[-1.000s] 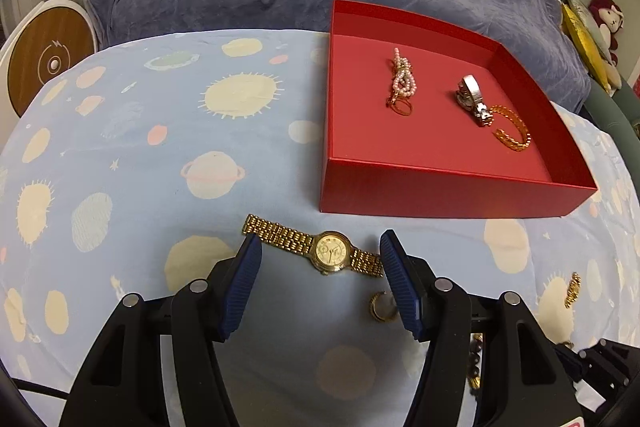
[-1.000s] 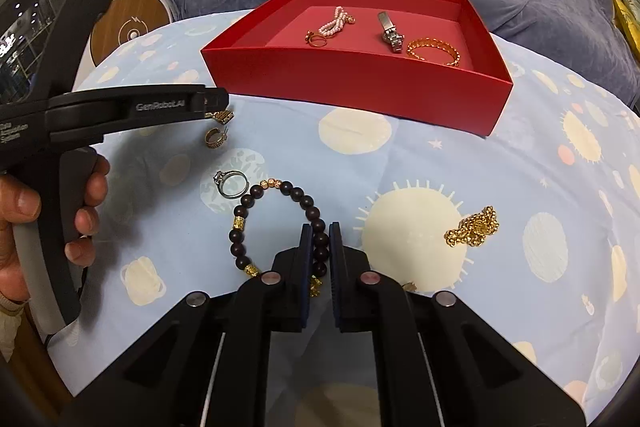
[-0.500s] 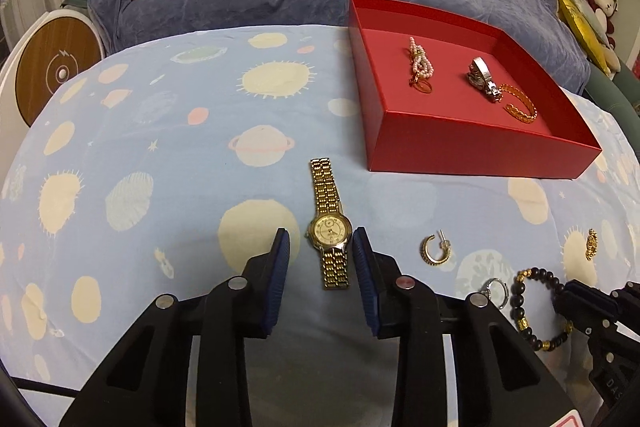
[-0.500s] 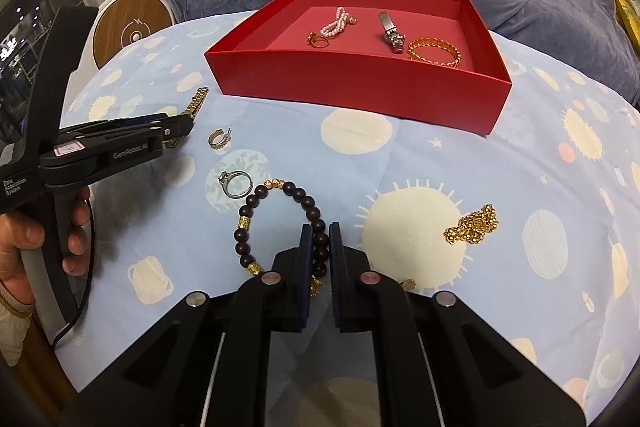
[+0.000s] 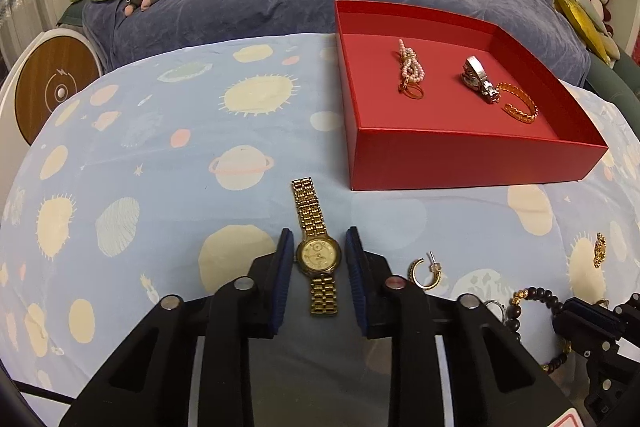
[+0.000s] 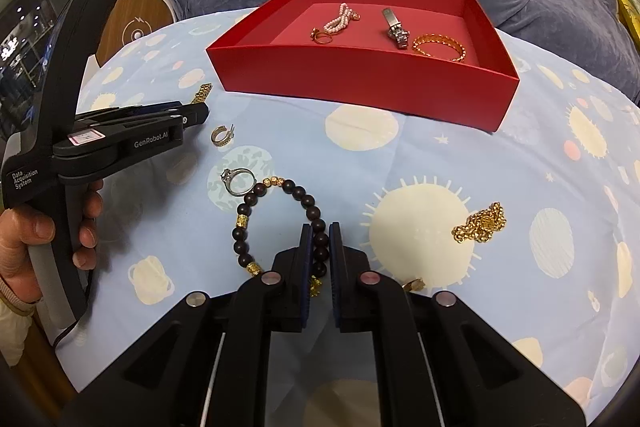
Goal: Organize jewelry
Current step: 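Release the gold watch into the box with the left tool while the right tool releases the beaded bracelet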
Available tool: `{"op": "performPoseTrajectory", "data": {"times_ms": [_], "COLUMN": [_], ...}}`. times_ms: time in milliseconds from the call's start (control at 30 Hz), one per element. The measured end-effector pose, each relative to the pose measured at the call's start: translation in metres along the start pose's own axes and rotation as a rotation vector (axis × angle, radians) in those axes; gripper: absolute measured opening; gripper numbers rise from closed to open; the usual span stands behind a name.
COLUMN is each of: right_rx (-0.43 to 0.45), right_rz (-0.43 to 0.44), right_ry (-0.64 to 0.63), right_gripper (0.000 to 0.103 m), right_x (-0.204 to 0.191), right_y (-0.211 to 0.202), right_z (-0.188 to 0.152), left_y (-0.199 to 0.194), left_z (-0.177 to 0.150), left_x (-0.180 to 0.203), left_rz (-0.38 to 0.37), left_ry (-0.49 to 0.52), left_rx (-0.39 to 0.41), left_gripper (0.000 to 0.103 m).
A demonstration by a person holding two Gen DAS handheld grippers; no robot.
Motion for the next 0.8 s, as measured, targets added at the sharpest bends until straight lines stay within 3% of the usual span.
{"op": "performPoseTrajectory", "data": {"times_ms": [300,567,800], "right_rx": [0.062,0.176,0.280], "right_rz": [0.012,0.030,-0.019], "right_ry": [0.024,0.044,0.083], "right_gripper": [0.007,0.007,0.007], "right_x": [0.001,0.008,0.041], "right_y": [-0.020,-0.071,-0.111], "right_z": [0.013,0.038,0.077], "left_y": [-0.015,-0.050,-0.078], "left_z": [0.000,0.004,0.019], "left_x": [0.008,0.026,0.058], "left_rz": [-0.019,-0.062,-0.092], "left_ry": [0.016,0.029,0.109], "left_rx": [0.010,0.039,0.074], "left_gripper": [0.021,0.021,0.021]}}
Point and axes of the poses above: each gripper's, at about its wrist camera, not at the fingertips, and y roughly the way its jaws point, x to its right, z to its top, the point moved 10 cm from there along y, roughly the way its jaws point, and after that the axes turned 7 degrees about -z, right-handed, at the moved point
